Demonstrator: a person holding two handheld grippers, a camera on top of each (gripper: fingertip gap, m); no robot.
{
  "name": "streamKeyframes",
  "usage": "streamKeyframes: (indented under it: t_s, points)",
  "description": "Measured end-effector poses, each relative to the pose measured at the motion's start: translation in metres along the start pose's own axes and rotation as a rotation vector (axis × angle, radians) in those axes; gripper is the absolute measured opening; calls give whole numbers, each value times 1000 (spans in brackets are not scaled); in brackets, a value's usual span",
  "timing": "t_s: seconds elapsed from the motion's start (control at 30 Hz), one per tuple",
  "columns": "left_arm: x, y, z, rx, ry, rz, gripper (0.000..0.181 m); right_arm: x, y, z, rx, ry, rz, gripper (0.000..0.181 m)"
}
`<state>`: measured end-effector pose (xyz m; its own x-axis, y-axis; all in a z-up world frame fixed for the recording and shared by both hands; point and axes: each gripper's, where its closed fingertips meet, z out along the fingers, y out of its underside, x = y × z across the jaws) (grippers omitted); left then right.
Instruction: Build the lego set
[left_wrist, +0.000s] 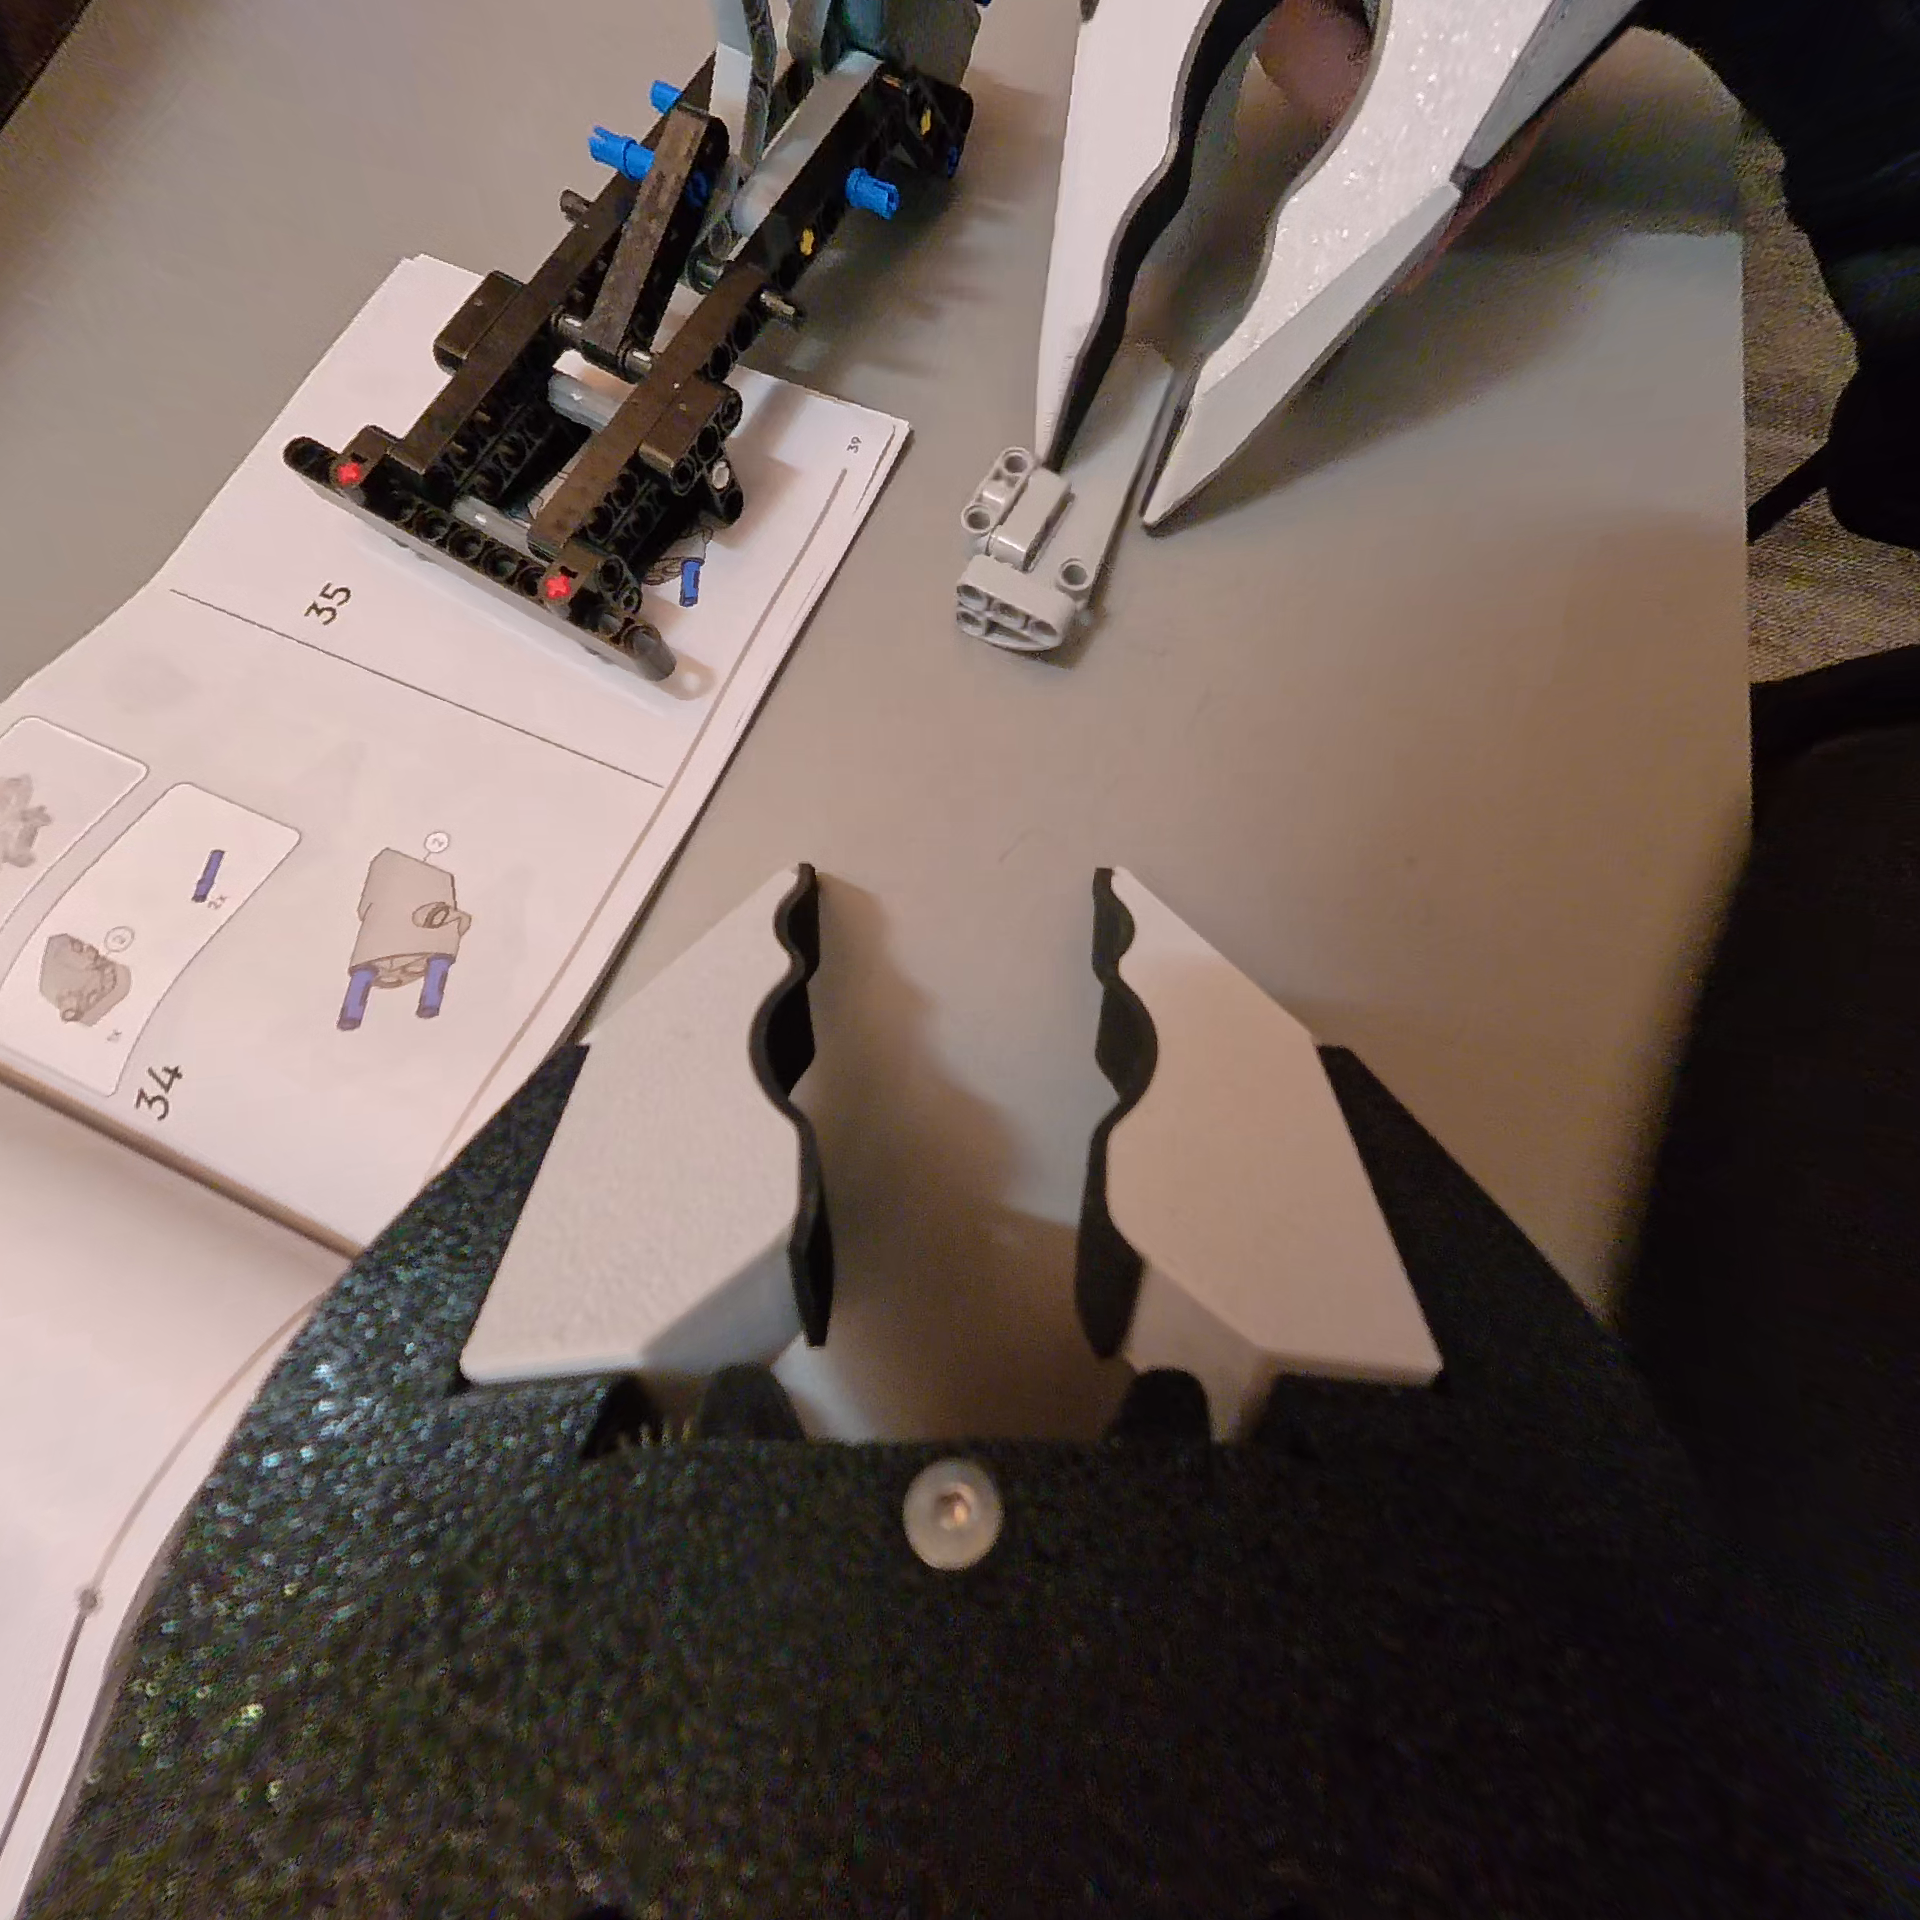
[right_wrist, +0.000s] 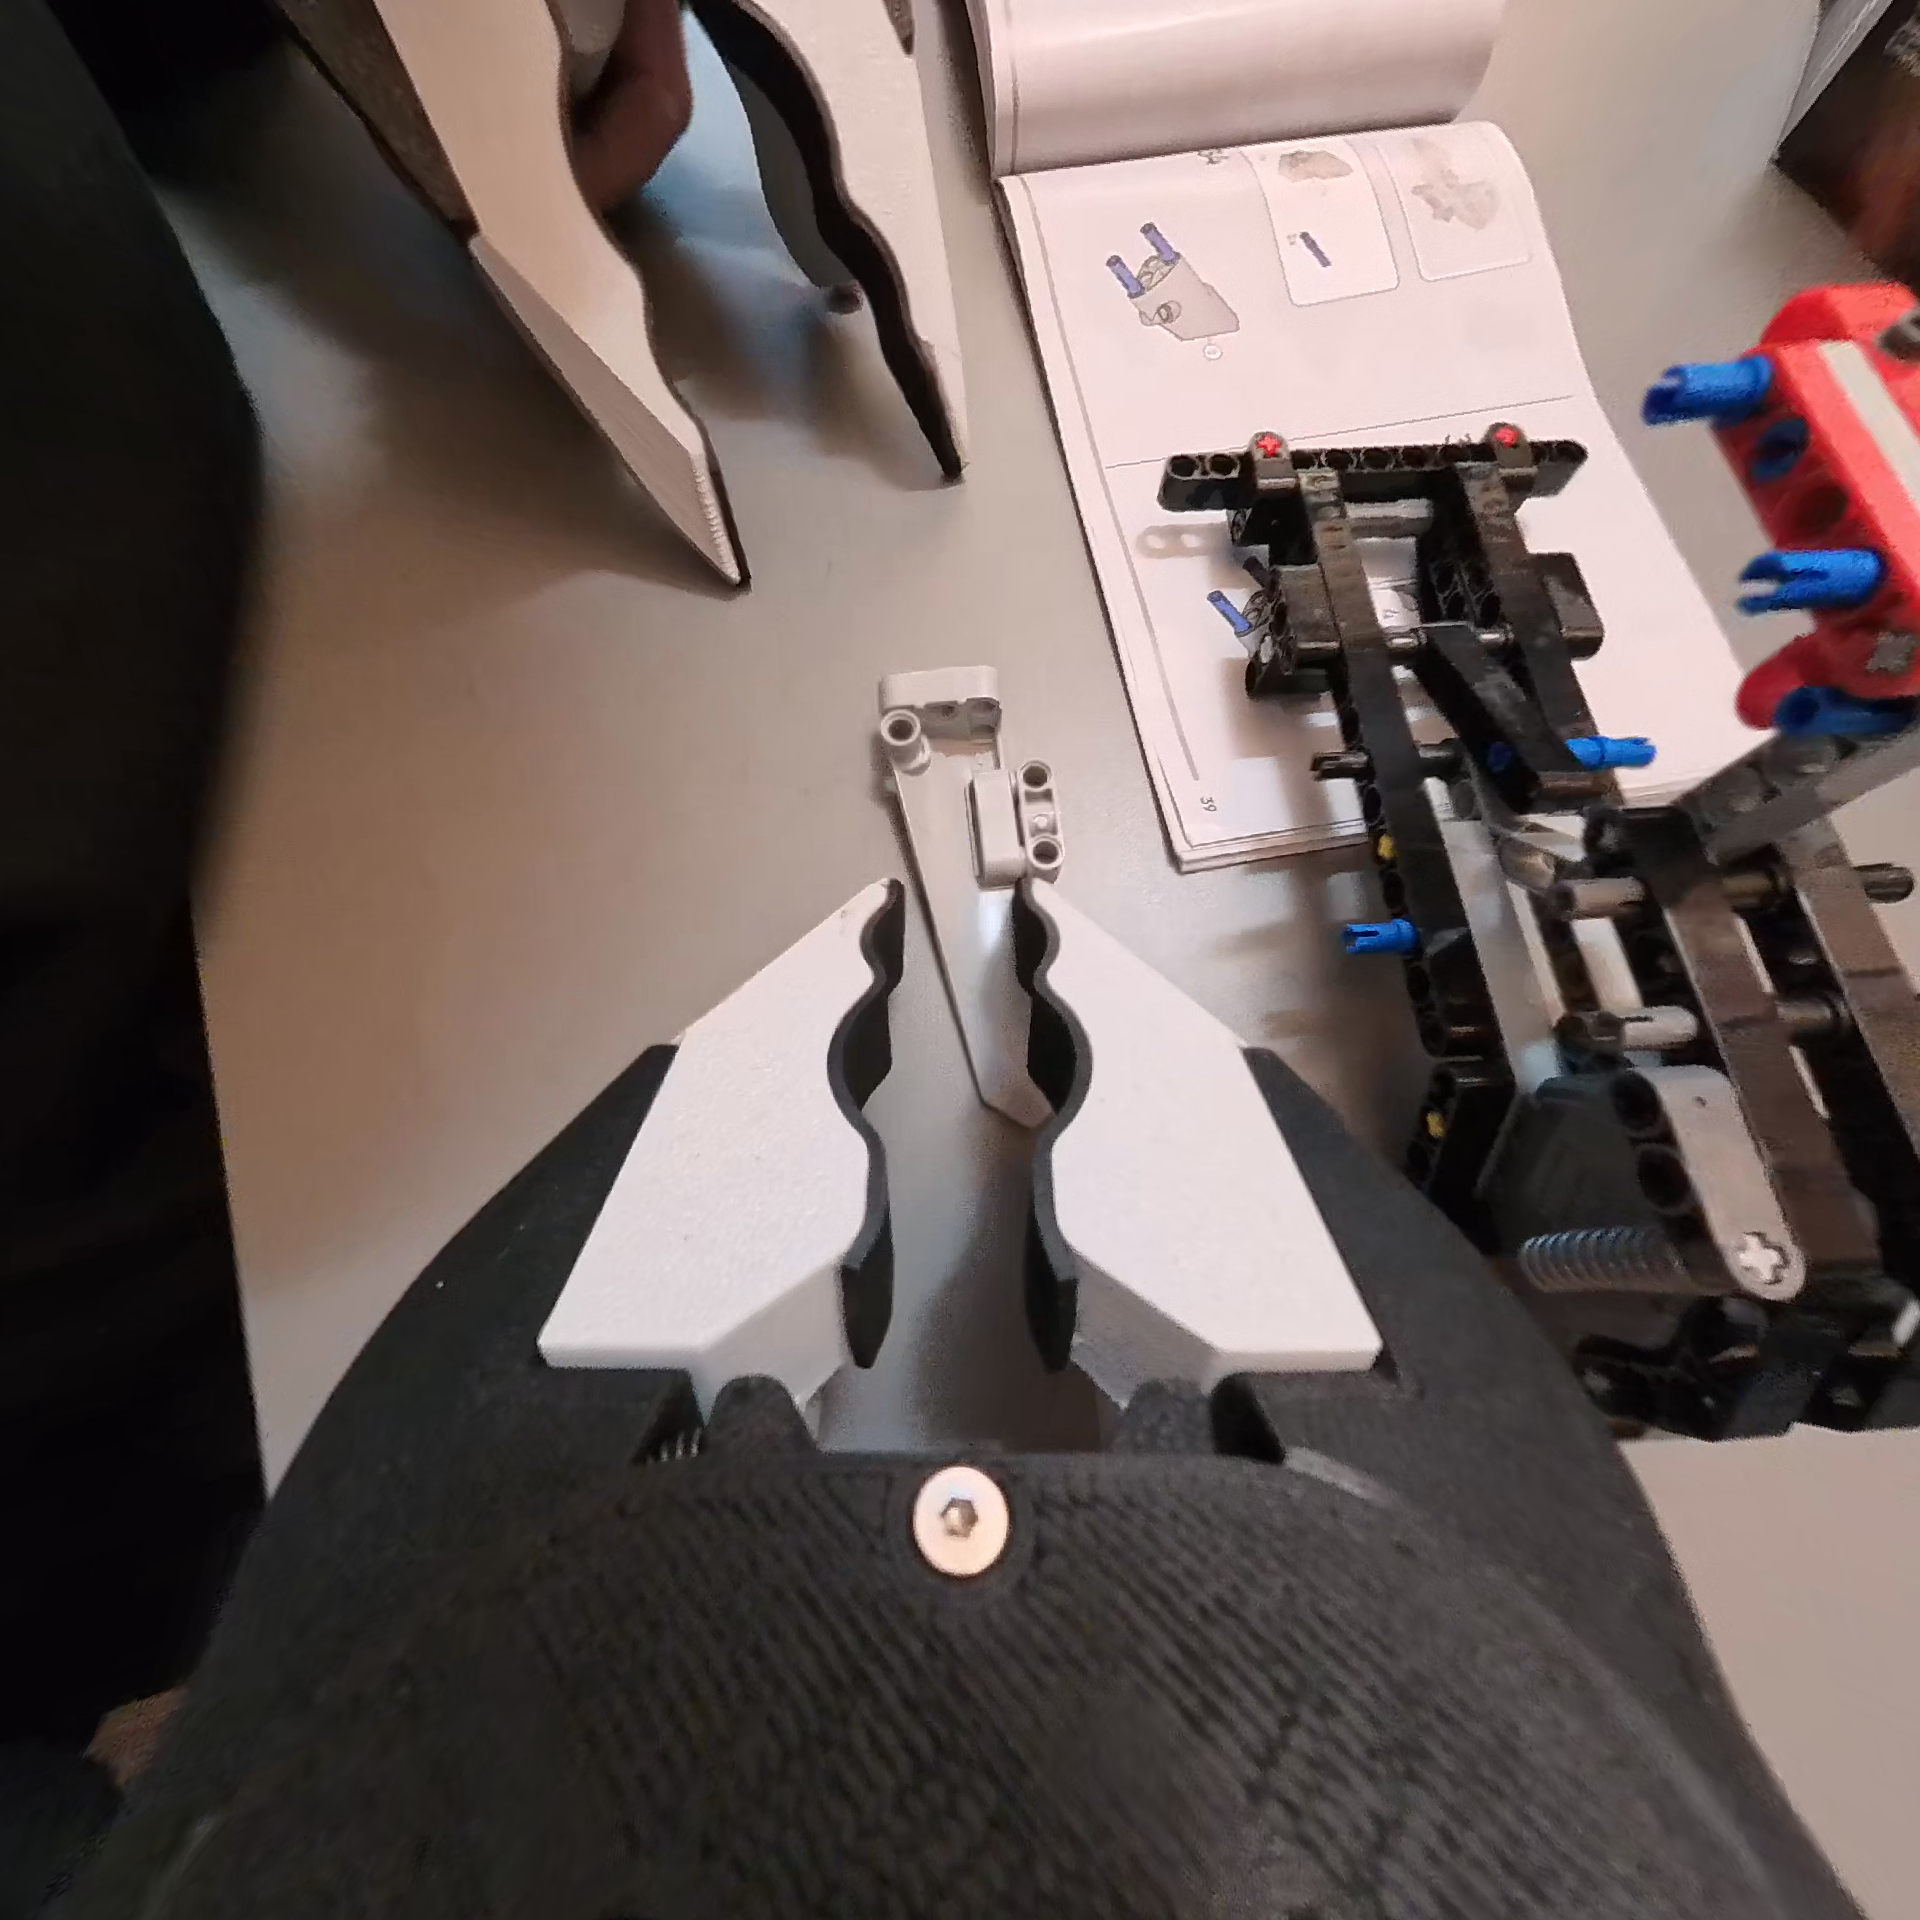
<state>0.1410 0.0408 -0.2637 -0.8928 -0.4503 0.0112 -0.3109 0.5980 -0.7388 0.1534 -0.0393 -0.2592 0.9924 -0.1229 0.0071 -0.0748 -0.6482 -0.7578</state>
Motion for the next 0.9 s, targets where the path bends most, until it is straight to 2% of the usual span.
streamKeyframes:
  t_s: [0.27, 0.9]
  points:
    - [0, 0, 0, 0, 1, 0, 50, 2, 0, -1, -21, 89, -185, 7]
    - [0, 0, 0, 0, 0, 2, 50, 0, 1, 0, 1, 15, -117, 4]
